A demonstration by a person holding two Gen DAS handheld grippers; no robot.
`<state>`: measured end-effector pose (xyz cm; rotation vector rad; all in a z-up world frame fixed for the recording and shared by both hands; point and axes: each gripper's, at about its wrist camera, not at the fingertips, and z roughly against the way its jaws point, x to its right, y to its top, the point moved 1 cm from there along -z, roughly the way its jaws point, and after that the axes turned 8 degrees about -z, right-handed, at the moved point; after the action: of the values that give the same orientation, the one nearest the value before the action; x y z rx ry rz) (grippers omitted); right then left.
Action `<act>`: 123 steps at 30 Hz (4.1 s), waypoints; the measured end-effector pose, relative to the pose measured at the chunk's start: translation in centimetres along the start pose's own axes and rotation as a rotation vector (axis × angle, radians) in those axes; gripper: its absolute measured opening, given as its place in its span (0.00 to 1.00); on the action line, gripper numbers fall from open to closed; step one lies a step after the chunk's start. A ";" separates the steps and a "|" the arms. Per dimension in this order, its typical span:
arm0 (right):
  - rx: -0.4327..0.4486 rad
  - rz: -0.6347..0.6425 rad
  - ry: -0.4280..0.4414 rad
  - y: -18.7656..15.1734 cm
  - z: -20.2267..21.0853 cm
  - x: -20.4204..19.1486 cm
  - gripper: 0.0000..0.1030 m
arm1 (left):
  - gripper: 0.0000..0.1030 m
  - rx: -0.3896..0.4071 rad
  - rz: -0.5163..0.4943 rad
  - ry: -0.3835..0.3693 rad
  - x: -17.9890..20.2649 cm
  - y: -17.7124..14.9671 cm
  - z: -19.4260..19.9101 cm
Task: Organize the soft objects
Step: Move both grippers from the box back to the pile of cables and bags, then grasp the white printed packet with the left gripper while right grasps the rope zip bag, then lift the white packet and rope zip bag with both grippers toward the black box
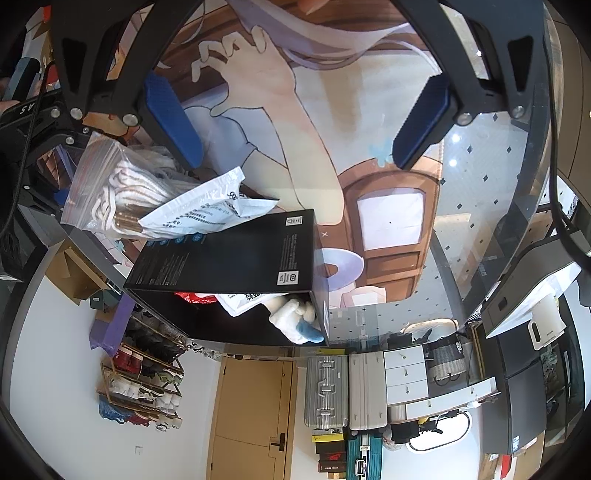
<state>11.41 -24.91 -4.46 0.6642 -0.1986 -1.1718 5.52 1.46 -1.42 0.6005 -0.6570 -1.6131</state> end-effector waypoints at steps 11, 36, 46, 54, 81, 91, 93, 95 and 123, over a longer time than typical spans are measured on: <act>0.015 0.013 0.079 0.5 0.0 -0.1 0.79 | 1.00 -0.004 0.011 0.001 -0.3 -0.1 -0.3; 0.045 -0.011 0.083 -2.7 5.0 5.1 0.33 | 1.00 0.013 0.007 -0.019 0.1 0.2 1.0; -0.010 0.051 0.152 -4.6 5.2 4.7 0.44 | 1.00 -0.011 0.047 -0.100 0.4 0.5 0.0; 0.005 0.025 0.175 -3.3 4.7 4.5 0.63 | 1.00 -0.052 0.038 -0.126 1.3 0.8 -1.7; -0.040 -0.112 0.202 2.1 1.0 1.5 0.80 | 0.50 -0.032 0.005 -0.258 1.9 0.5 -2.2; -0.024 -0.148 0.190 2.5 0.5 1.5 0.58 | 0.36 -0.019 0.005 -0.272 1.2 0.4 -1.5; -0.022 -0.153 0.198 2.5 0.6 1.6 0.50 | 0.30 -0.015 0.006 -0.273 1.0 0.4 -1.3; -0.016 -0.151 0.221 2.4 0.9 1.7 0.35 | 0.27 -0.009 0.005 -0.273 0.9 0.4 -1.1; 0.117 -0.048 0.287 2.0 5.4 -0.3 0.12 | 0.04 0.096 0.027 -0.226 -0.5 0.4 2.5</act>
<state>10.29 -26.21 1.09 0.9359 -0.0085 -1.1027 4.05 2.08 0.63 0.4805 -0.9099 -1.6452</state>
